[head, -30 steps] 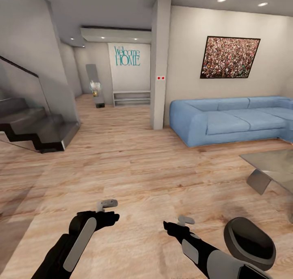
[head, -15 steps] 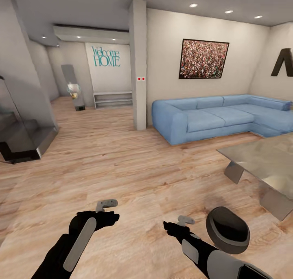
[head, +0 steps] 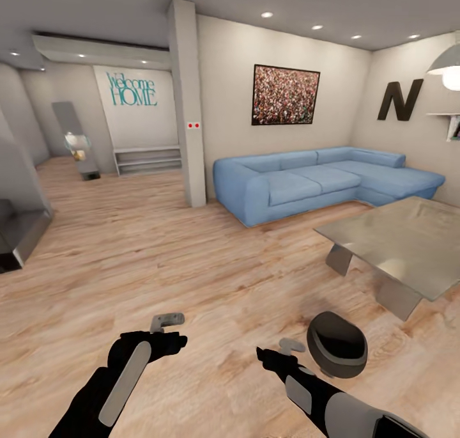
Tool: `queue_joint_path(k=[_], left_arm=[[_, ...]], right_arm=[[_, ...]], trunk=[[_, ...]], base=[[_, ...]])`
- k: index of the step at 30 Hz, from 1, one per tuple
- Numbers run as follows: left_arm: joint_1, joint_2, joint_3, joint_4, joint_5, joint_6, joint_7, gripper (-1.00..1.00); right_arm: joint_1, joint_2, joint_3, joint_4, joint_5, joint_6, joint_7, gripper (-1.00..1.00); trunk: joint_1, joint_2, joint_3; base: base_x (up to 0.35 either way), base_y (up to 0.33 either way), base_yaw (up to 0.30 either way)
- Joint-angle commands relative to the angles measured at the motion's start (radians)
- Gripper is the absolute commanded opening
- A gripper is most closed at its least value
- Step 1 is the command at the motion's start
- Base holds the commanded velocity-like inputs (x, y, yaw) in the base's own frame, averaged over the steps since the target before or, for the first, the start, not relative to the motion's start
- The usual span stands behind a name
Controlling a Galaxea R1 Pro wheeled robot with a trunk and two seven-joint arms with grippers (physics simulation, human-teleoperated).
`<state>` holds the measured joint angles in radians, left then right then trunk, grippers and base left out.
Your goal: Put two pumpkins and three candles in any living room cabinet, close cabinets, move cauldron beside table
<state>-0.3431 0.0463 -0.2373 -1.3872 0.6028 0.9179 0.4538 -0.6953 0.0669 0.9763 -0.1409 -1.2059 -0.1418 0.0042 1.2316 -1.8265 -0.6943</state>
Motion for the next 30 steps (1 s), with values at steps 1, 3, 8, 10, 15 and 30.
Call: queue_joint_path(k=[1,3,8,10,15,30], left_arm=[[-0.001,0.001,-0.002,-0.001,0.011,0.001,0.010,1.00],[-0.001,0.001,-0.002,-0.001,0.011,0.001,0.011,1.00],[-0.001,0.001,-0.002,-0.001,0.011,0.001,0.010,1.00],[-0.001,0.001,-0.002,-0.001,0.010,0.001,0.010,1.00],[-0.001,0.001,-0.002,-0.001,0.008,0.001,0.010,1.00],[-0.001,0.000,-0.002,-0.001,0.006,0.001,0.010,1.00]], right_arm=[[-0.001,0.001,0.009,0.001,-0.011,-0.004,0.000,1.00],[-0.001,0.001,0.009,0.001,-0.011,-0.004,0.000,1.00],[-0.001,0.001,0.009,0.001,-0.011,-0.004,0.000,1.00],[-0.001,0.001,0.009,0.001,-0.011,-0.004,0.000,1.00],[-0.001,0.001,0.009,0.001,-0.011,-0.004,0.000,1.00],[-0.001,0.001,0.009,0.001,-0.011,-0.004,0.000,1.00]], trunk=[[0.000,0.000,-0.001],[0.000,0.000,0.000],[0.000,0.000,0.003],[0.000,0.000,0.004],[0.000,0.000,0.008],[0.000,0.000,0.020]], base=[[0.000,0.276,-0.291],[0.000,0.281,-0.291],[0.000,0.285,-0.287],[0.039,0.287,-0.278],[0.136,0.280,-0.274],[0.227,0.231,-0.272]])
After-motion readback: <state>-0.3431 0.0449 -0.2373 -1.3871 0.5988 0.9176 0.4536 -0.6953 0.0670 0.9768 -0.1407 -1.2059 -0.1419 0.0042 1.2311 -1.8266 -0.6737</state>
